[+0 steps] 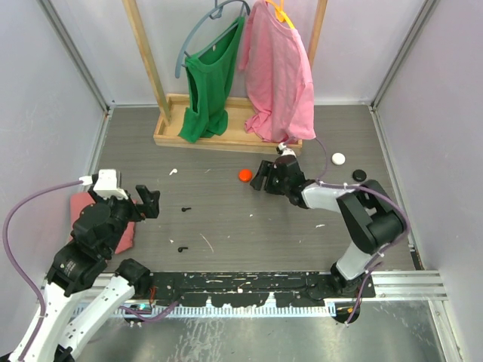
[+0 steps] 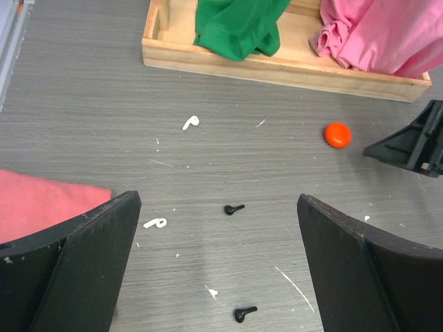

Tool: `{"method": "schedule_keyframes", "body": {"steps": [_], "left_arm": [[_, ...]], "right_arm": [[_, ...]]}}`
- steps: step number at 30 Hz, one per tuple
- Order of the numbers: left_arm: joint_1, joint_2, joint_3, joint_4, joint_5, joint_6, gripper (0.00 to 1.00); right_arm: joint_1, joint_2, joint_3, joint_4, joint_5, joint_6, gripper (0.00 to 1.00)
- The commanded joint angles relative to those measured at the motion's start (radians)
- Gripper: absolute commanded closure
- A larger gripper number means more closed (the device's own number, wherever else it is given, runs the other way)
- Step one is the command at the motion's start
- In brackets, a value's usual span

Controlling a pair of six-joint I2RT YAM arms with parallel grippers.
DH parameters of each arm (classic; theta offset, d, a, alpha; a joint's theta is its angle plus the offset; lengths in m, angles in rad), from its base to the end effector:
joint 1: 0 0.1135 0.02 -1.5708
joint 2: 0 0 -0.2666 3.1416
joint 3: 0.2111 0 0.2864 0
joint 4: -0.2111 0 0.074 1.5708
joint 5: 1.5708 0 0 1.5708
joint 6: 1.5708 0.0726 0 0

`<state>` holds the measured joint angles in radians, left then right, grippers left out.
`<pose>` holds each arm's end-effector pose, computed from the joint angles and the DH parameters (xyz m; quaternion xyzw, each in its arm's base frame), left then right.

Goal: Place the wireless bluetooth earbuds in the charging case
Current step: Place the charging case at the center of the board, then pick up the charging case at the center of the board.

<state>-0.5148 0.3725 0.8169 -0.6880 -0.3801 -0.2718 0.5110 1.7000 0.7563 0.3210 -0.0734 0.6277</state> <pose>0.1316 -0.0435 0.3510 -0.0217 0.7820 -0.0944 0.6157 0.3343 0.1935 0.1009 0.0351 0.8886 0.2734 0.3666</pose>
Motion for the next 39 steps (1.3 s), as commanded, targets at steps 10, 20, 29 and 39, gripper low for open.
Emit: {"method": "schedule_keyframes", "body": {"steps": [10,20,29,39], "left_arm": [[0.007,0.002,0.040,-0.035,0.005,-0.039,0.02],[0.007,0.025,0.014,-0.018,0.060,-0.055,0.02],[0.007,0.024,0.004,-0.019,0.046,-0.055,0.02],[0.006,0.035,0.002,-0.022,0.034,-0.051,0.02]], "right_arm": [[-0.100,-0.482,-0.071,-0.513,0.259,-0.190,0.17],[-0.296,-0.596,-0.044,-0.602,0.416,-0.232,0.00],[-0.485,-0.473,0.041,-0.573,0.541,-0.242,0.00],[-0.713,-0.231,0.166,-0.508,0.505,-0.154,0.00]]}}
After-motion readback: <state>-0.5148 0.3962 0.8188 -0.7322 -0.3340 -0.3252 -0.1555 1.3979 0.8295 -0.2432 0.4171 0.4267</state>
